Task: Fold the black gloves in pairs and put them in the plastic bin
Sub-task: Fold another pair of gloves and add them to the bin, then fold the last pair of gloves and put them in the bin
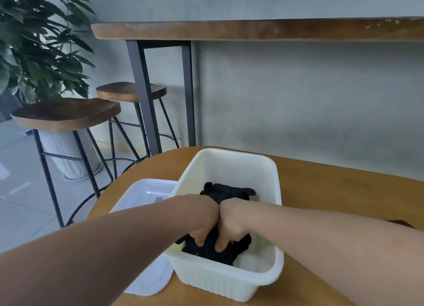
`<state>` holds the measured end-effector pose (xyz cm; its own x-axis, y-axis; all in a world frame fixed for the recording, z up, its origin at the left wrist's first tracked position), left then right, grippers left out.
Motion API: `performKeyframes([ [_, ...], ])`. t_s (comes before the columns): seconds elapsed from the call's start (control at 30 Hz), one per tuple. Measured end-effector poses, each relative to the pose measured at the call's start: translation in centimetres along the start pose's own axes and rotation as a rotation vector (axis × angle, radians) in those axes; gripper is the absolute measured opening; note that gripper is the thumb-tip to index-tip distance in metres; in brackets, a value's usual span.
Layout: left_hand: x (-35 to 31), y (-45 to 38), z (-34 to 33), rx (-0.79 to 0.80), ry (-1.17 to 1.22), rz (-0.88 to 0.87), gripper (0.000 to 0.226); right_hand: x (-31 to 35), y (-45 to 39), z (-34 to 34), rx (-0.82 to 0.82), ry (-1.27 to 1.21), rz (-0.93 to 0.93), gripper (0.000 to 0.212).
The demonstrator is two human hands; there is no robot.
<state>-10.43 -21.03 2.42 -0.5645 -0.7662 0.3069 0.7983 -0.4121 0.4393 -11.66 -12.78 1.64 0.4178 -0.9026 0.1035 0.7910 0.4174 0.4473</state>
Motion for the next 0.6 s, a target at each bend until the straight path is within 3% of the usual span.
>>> performKeyframes([
  [0.27,0.3,-0.9,-1.2,-0.034,0.017,0.097,0.041,0.7,-0.3,-0.3,-0.064,0.160,-0.002,0.047],
  [0.6,0.6,0.4,0.6,-0.071,0.039,0.157,0.043,0.5,2.0,1.6,-0.224,-0.012,-0.087,0.049],
])
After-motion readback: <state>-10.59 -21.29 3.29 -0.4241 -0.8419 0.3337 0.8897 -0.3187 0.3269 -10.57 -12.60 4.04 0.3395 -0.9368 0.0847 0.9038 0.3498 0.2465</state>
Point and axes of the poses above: each hand's wrist, its own y-axis away from the middle knuckle, its own z-axis out of the back of the hand, x = y × z, the point moved 2 cm from there along -y, towards the middle knuckle, and after that the axes turned 14 degrees about -x, right-handed, at the moved point
